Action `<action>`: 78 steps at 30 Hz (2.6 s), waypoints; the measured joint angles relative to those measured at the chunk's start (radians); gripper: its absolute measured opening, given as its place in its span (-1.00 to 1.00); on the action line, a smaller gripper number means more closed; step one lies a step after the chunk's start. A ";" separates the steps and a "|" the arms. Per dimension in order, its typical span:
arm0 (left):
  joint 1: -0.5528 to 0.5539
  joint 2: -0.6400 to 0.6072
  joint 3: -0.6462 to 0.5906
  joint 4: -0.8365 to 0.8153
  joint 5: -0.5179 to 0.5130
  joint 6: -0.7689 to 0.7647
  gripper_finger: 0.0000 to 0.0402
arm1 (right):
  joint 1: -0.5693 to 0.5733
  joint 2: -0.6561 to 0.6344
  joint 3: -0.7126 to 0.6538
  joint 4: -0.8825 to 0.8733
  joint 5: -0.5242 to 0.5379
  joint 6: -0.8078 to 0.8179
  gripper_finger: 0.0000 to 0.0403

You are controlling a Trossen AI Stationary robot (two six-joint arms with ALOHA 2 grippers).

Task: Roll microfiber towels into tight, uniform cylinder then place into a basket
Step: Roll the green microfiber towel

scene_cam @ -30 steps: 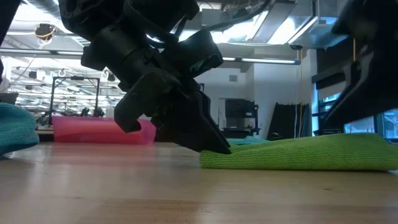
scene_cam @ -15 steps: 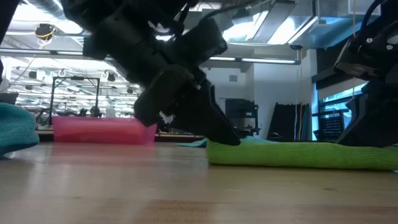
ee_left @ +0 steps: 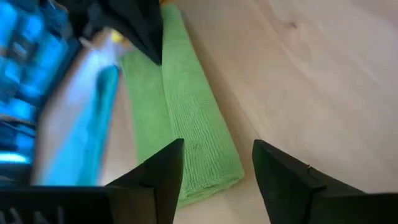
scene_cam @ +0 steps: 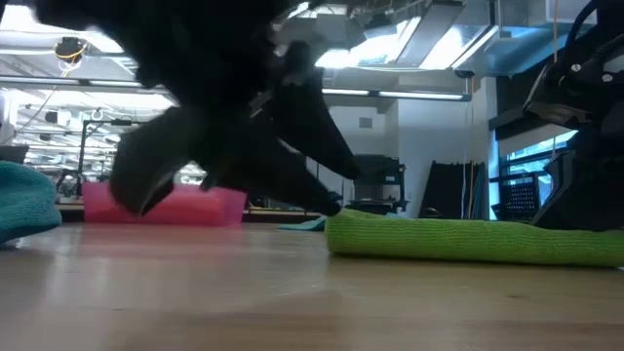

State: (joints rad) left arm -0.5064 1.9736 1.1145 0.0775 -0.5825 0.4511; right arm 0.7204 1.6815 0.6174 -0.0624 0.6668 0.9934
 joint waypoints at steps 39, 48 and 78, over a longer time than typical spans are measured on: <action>0.069 0.085 0.004 -0.117 -0.074 0.547 -0.31 | -0.043 0.000 0.000 0.004 -0.082 0.000 -0.95; 0.052 0.088 0.063 -0.201 -0.078 0.454 -0.17 | -0.043 0.000 0.000 0.005 -0.083 0.001 -0.96; 0.087 0.118 0.082 -0.081 0.177 0.277 -0.96 | -0.043 -0.073 0.006 -0.031 -0.077 -0.152 -0.94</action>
State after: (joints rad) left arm -0.4199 2.0914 1.1969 -0.0036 -0.4052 0.7285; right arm 0.6777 1.6082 0.6230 -0.0929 0.5896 0.8418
